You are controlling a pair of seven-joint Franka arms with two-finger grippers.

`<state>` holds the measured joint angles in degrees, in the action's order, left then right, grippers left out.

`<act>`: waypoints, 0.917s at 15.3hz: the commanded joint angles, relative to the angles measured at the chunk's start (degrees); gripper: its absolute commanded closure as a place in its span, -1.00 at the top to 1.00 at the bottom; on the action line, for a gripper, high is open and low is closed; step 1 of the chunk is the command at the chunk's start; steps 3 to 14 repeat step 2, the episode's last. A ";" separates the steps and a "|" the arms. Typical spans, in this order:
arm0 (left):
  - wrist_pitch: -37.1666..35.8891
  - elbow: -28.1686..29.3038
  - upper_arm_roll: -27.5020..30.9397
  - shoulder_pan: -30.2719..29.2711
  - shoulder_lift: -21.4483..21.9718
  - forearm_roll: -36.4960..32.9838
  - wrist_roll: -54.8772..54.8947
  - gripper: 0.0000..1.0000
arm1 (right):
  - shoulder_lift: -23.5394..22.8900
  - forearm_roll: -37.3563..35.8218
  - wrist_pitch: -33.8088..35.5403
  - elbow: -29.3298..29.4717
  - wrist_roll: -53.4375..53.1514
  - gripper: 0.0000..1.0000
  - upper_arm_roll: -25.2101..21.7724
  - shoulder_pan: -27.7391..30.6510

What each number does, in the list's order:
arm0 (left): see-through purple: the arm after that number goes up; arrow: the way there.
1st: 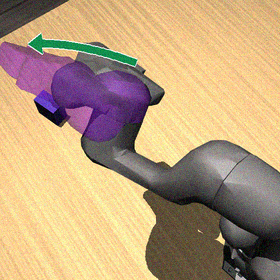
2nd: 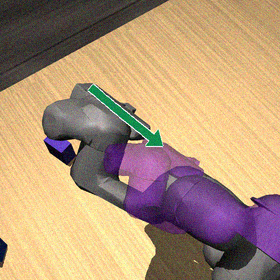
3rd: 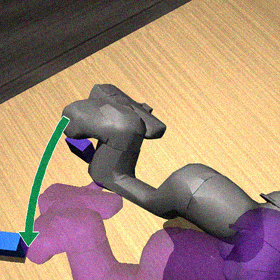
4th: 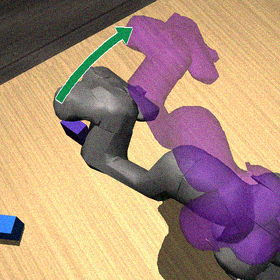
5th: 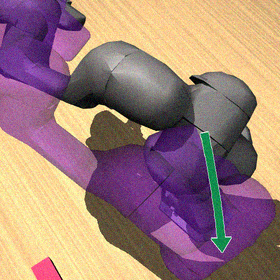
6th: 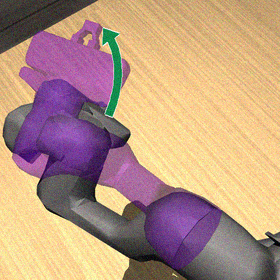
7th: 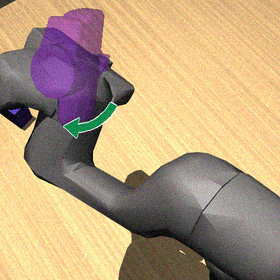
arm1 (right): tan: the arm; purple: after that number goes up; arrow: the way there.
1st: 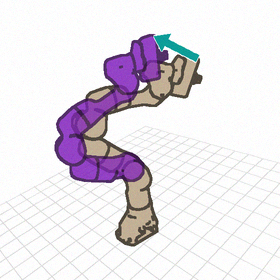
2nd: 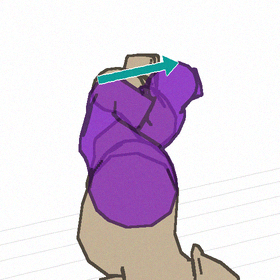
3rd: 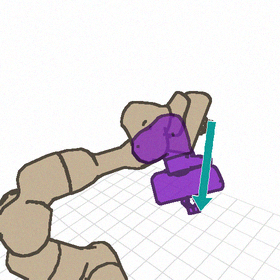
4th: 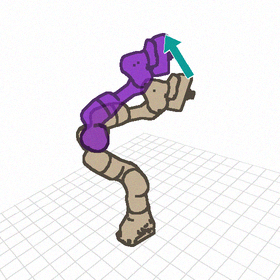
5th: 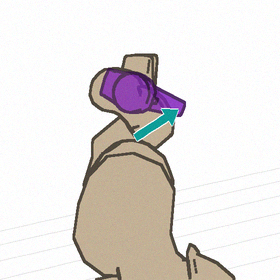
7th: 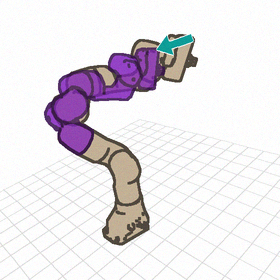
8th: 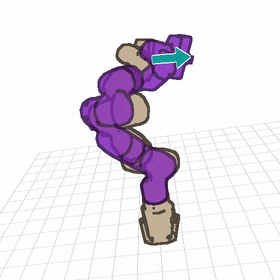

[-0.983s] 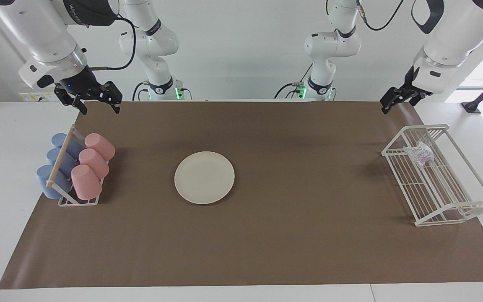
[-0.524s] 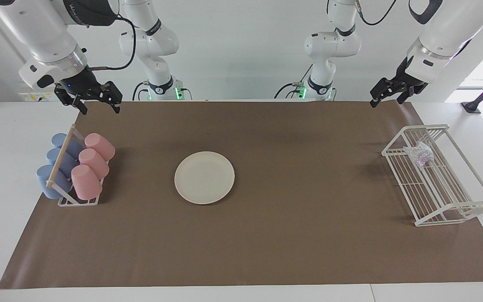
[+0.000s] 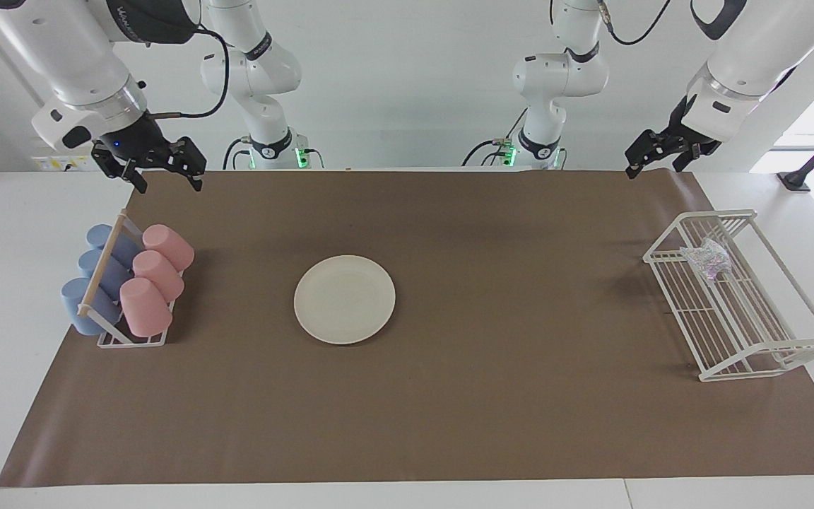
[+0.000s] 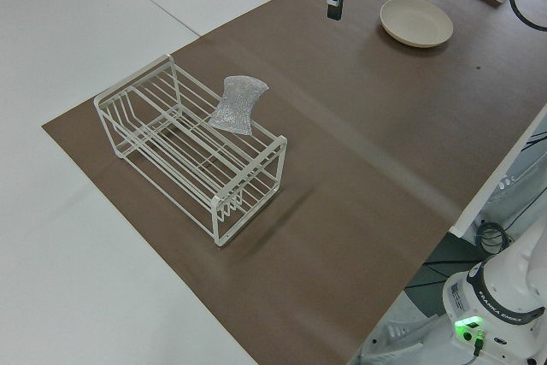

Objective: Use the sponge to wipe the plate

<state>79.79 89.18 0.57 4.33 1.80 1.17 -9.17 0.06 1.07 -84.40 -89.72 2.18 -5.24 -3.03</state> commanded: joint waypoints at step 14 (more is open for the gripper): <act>1.50 -1.38 0.92 0.77 -0.40 -0.29 0.64 1.00 | 0.47 0.77 0.20 -0.10 -1.83 1.00 -0.12 -0.23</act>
